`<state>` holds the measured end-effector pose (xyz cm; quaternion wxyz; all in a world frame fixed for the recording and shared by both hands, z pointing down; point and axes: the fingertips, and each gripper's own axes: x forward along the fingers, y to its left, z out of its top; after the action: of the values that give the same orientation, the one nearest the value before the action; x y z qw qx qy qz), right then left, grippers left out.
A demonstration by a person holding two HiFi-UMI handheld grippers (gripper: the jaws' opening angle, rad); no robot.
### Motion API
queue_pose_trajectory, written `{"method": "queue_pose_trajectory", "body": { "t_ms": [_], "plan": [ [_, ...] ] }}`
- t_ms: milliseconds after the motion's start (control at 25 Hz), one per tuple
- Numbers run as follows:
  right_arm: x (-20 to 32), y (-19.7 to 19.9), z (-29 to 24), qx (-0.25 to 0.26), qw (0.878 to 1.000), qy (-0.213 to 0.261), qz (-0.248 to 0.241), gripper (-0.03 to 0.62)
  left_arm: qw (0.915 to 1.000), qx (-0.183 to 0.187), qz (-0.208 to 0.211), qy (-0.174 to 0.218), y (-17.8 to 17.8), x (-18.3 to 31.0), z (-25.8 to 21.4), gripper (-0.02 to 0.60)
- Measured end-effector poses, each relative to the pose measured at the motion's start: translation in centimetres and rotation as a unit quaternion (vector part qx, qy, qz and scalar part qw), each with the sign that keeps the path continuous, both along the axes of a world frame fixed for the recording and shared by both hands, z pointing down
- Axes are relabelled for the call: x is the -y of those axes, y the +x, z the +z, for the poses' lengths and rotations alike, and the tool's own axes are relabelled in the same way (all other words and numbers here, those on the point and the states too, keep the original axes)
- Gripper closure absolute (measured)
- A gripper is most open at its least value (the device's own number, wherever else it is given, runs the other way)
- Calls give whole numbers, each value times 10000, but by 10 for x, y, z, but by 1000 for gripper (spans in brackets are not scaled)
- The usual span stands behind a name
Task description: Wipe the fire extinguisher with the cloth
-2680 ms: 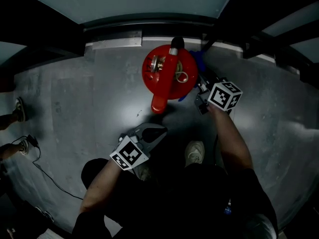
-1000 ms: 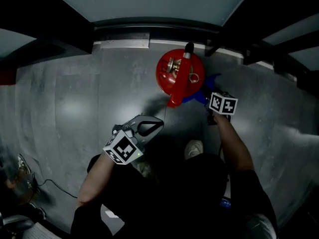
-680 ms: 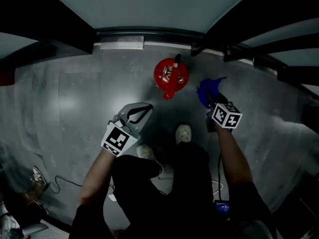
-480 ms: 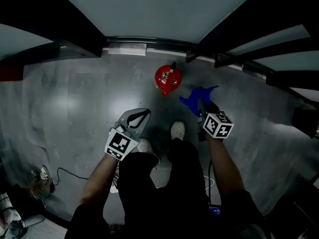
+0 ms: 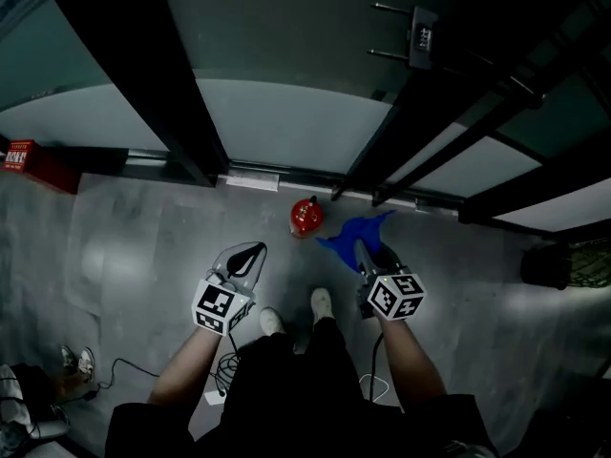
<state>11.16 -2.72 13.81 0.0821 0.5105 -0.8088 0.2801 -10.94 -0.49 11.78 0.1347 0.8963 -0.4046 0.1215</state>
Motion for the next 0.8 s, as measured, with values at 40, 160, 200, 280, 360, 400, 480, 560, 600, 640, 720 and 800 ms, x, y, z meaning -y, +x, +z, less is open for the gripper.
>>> {"method": "queue_pose_trajectory", "body": {
  "t_ms": [40, 160, 200, 280, 360, 400, 480, 560, 600, 640, 720, 800],
  "plan": [
    [-5, 2, -23, 23, 9999, 148, 24, 533, 9999, 33, -118, 117, -11, -3, -15, 574],
    [-23, 11, -81, 102, 9985, 535, 18, 533, 9984, -75, -444, 335, -34, -20, -55, 575],
    [-29, 16, -93, 88, 9981, 614, 7, 533, 9977, -124, -524, 402, -37, -27, -66, 574],
    [-40, 22, -111, 106, 9974, 705, 34, 533, 9958, -114, -749, 513, -41, -41, -79, 575],
    [-52, 22, -128, 230, 9964, 819, 52, 533, 9918, -24, -1150, 566, -47, -54, -91, 575],
    [-60, 21, -138, 285, 9955, 905, -8, 533, 9879, 7, -1411, 637, -49, -60, -98, 575],
    [-79, 19, -161, 307, 9921, 1177, -320, 533, 9794, -14, -1829, 856, -45, -73, -119, 575],
    [-102, 16, -180, 246, 9862, 1499, -656, 533, 9777, -147, -1858, 965, -31, -91, -136, 574],
    [-115, 19, -185, 192, 9835, 1628, -760, 533, 9789, -242, -1768, 994, -20, -101, -144, 574],
    [-126, 24, -189, 123, 9814, 1731, -819, 533, 9799, -312, -1681, 1030, -9, -111, -150, 575],
    [-142, 36, -191, -81, 9783, 1880, -867, 533, 9786, -312, -1701, 1117, 7, -128, -160, 575],
    [-153, 41, -184, -279, 9764, 1935, -920, 533, 9738, -329, -1942, 1138, 11, -142, -166, 574]
  ]
}}
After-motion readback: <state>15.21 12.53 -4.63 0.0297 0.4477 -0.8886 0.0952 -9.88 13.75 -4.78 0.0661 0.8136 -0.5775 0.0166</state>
